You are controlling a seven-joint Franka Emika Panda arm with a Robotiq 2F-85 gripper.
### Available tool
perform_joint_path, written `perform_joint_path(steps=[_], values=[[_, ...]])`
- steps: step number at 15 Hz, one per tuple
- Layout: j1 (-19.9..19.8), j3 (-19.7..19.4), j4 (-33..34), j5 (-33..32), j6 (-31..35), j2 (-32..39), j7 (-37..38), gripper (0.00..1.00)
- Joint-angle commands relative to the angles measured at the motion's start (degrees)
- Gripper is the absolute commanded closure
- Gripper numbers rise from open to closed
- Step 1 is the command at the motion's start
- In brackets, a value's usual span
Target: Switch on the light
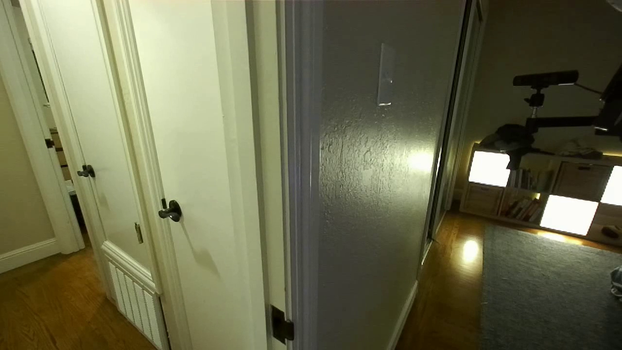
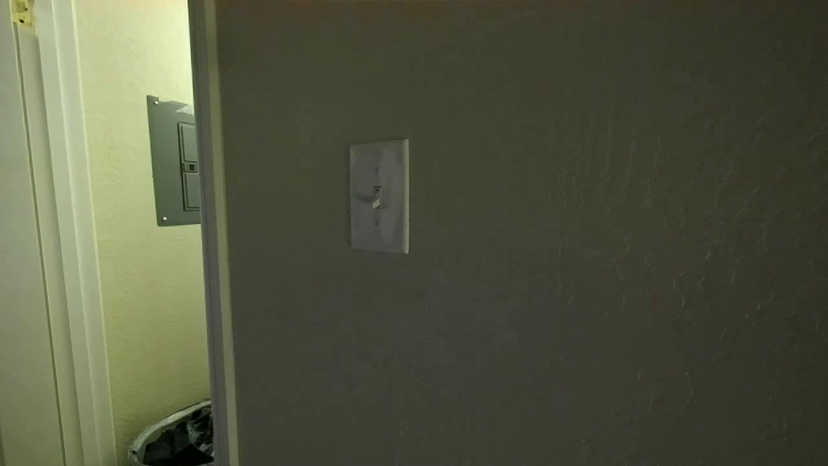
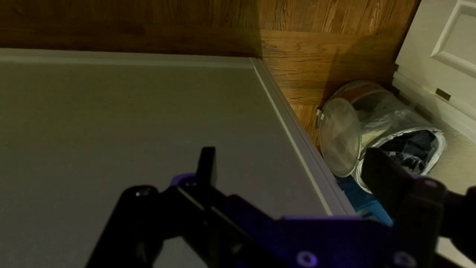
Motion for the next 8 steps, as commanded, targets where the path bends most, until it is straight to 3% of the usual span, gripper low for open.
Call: perform_joint_path(steps=[1,8], values=[[2.61,1.96,3.37,0.57,2.9,8.01,0.84,0.0],[2.18,8.42,11.23,0.83,14.21,24.28,10.85,0.0]])
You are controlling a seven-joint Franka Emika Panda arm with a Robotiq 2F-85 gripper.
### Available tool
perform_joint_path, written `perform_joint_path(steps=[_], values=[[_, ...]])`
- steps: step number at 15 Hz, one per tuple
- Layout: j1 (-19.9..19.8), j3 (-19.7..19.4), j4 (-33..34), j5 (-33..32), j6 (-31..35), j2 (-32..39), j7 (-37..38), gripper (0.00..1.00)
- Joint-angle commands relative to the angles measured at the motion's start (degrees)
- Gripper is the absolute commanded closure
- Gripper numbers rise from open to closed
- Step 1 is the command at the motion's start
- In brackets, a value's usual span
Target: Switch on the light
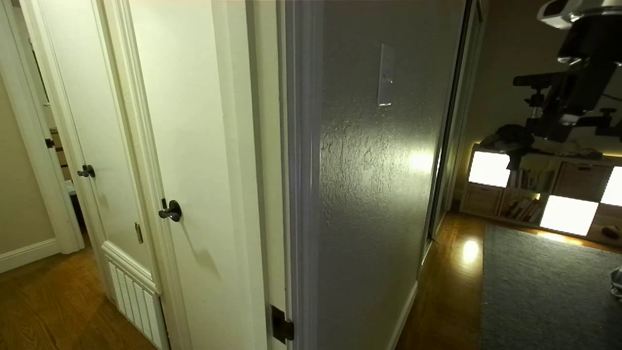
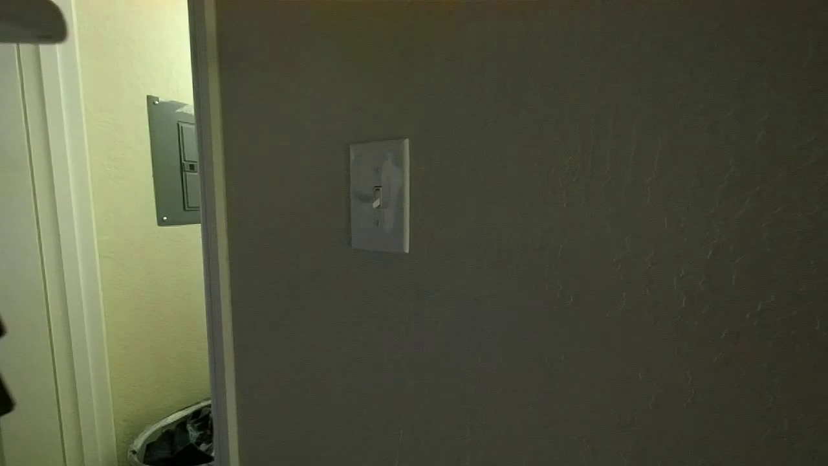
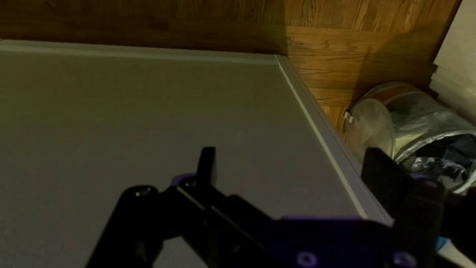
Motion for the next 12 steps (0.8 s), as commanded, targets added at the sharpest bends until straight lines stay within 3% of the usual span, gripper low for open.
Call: perform_joint_path(steps=[1,6,7,12], values=[[-0.74,3.4,6.56,1.02,5.3,10.36,8.05,0.0],[-1.82,6.01,14.81,0.51,8.07,20.77,16.96,0.0],[-1.31,5.41,11.6,0.65,7.07,17.19,13.54,0.0],[-1.34,5.62,12.93,0.62,7.07,19.02,13.87,0.0]])
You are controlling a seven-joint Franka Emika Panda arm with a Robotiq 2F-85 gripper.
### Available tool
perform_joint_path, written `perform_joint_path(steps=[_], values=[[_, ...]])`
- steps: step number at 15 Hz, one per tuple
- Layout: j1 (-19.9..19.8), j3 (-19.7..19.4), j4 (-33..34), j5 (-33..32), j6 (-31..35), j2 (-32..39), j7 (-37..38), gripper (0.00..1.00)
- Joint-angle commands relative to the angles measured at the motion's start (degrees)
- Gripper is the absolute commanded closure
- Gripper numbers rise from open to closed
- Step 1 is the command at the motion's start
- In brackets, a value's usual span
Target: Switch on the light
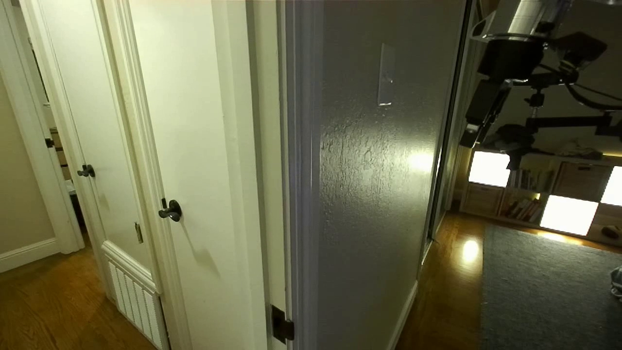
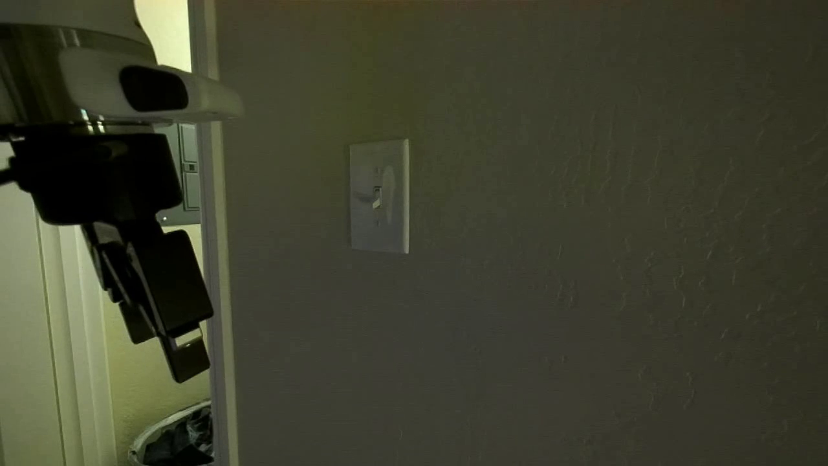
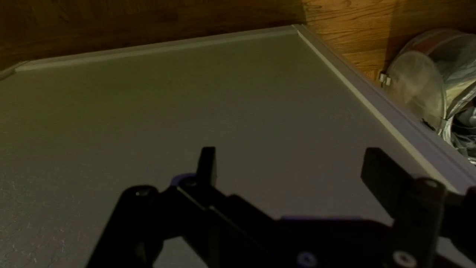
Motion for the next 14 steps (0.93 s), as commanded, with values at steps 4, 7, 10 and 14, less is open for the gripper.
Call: perform_joint_path(steps=[4,7,10,14], values=[[-1.16,0.21,1.56,1.26,2.19,3.93,0.27,0.0],[-2.17,0.2,3.37,0.97,4.87,7.14,1.32,0.0],[-3.09,0.36,4.86,0.42,7.98,9.2,2.82,0.0],[-3.64,0.71,4.97,-0.79,13.75,9.11,5.4,0.08]])
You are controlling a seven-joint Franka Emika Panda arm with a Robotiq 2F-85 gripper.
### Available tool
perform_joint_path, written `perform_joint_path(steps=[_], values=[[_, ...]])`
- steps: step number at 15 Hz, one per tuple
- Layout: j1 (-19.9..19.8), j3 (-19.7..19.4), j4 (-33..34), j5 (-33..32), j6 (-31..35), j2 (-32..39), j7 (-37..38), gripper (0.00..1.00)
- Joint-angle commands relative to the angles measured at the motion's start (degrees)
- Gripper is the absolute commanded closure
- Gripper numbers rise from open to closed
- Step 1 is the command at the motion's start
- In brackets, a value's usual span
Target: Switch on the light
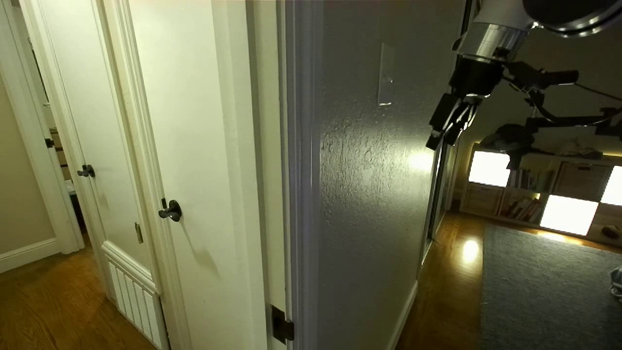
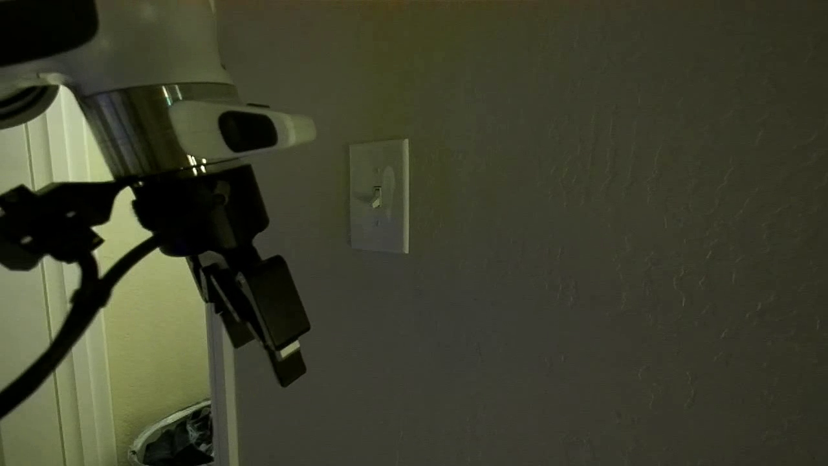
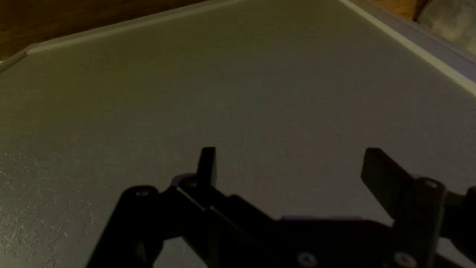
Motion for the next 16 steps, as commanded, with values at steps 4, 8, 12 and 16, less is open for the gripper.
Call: perform_joint_path(steps=[4,8,12,16], values=[[-1.39,0.86,-0.56,-2.79,9.99,-0.64,6.66,0.46],[-2.36,1.2,-0.56,-7.46,16.57,-0.97,10.8,0.62],[-2.48,0.73,-0.29,-12.65,21.02,-1.2,15.72,0.67],[-2.41,0.75,0.14,-15.48,23.04,-1.01,18.94,0.63]])
